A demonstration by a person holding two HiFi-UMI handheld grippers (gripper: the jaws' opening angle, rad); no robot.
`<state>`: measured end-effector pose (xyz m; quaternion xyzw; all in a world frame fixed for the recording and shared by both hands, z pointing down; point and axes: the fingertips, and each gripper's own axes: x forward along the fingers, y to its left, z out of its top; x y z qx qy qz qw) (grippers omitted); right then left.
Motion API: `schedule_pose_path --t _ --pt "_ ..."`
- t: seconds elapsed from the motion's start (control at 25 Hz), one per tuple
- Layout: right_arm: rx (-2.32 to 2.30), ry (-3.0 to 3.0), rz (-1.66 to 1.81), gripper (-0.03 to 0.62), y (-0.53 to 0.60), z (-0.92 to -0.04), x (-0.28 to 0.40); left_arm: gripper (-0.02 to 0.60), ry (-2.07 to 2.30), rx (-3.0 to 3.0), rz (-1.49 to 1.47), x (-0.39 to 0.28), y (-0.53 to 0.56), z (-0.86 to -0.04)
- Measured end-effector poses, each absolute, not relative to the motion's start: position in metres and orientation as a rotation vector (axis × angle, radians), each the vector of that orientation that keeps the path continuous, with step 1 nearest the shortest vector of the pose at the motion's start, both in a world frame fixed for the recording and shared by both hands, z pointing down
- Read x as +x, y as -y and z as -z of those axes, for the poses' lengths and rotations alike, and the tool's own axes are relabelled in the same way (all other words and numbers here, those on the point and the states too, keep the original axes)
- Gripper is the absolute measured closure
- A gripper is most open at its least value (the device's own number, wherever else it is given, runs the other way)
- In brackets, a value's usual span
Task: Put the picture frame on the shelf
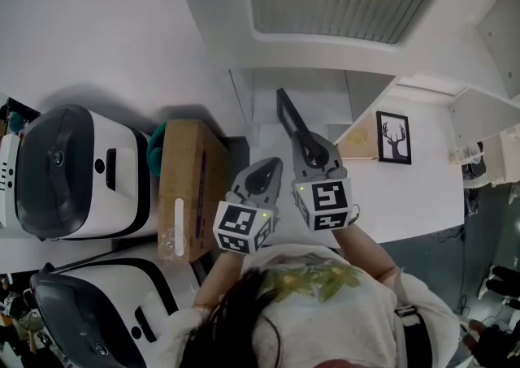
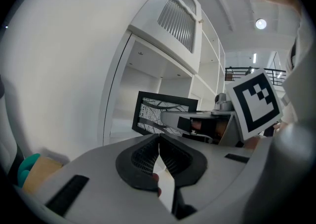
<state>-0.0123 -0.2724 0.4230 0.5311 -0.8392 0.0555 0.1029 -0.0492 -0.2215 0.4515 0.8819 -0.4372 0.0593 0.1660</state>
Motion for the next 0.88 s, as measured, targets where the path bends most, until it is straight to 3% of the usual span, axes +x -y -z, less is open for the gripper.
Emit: schedule_pose_path --t 0.88 --pt "1.562 2.466 -0.174 0.557 0.293 -0.425 -0.021 0.551 1.256 2.492 -0.164 -0.053 0.224 -0.456"
